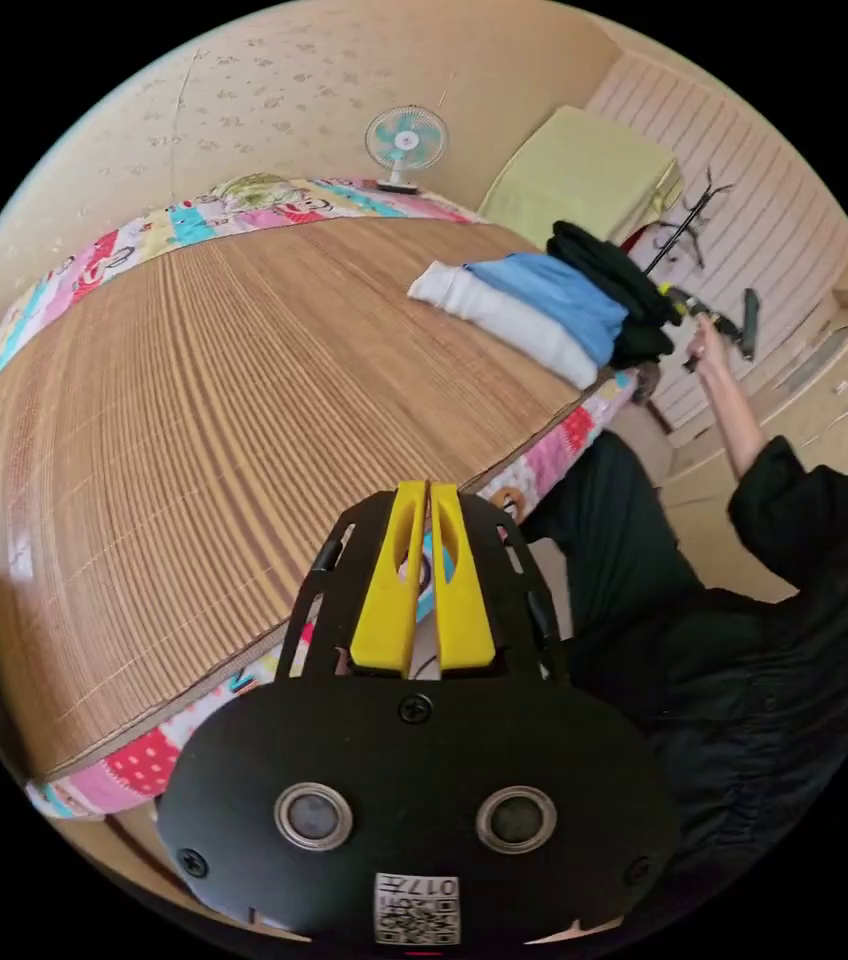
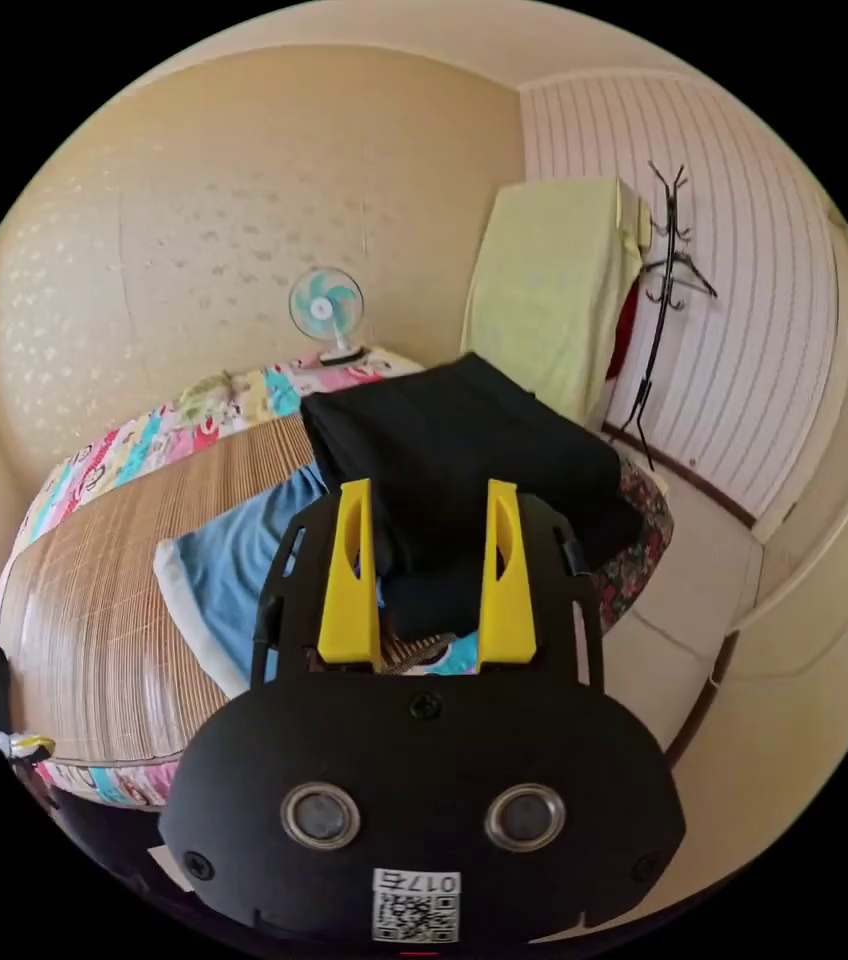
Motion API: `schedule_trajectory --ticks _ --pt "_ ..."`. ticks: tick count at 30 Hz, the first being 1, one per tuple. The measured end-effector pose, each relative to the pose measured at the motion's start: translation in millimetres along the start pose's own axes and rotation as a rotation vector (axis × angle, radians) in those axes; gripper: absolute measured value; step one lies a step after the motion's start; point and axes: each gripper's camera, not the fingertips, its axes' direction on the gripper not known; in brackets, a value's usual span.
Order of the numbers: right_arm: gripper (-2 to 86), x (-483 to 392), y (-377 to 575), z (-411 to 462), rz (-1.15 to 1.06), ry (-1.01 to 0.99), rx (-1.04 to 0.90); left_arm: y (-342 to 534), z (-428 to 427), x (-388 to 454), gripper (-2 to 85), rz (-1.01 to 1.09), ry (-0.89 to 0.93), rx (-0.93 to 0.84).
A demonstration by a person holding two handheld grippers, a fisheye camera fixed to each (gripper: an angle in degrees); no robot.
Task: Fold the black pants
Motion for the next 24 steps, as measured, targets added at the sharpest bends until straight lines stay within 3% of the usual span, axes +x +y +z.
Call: schedule_trajectory --ticks 2,4,5,9,10,14,17,19,21,24 --pt "12.5 4 -13 21 0.03 0.02 -0.072 4 -16 -10 0.3 -0.07 0.318 0.221" --pt "5.8 -20 -37 4 0.017 0.059 0.019 8 -24 -19 3.0 -0.165 0.4 0.312" --pt "5.2 -29 -44 -3 0.006 0.044 0.06 6 -27 -19 5.3 -0.198 0.379 0.303" --pt "2.6 -117 -108 -27 -0.148 -0.44 0.126 -4 -26 6 4.6 -0.172 0.204 0.174" --pt "2.2 -160 -116 -37 -0.241 -0.509 0.139 -4 -25 10 0.4 -0.205 0.197 0.164" --pt "1.8 -295 -95 -66 -0.574 -0.727 0.127 4 -23 23 -0.8 -0.263 0.294 0.188" --pt "1.7 -395 -34 -56 -0.901 -1.149 -0.137 12 -29 41 -0.9 -0.202 0.329 0.257" --pt "1.6 -465 50 -40 -1.122 -1.407 -0.429 13 -32 51 -0.9 -0.14 0.345 0.276" --pt "1.6 -495 115 -29 -1.204 -1.391 -0.566 11 -36 60 -0.9 -0.08 0.344 0.282" --pt "1.3 -500 196 -8 -1.223 -1.157 -0.582 11 -44 69 -0.9 -0.067 0.296 0.292"
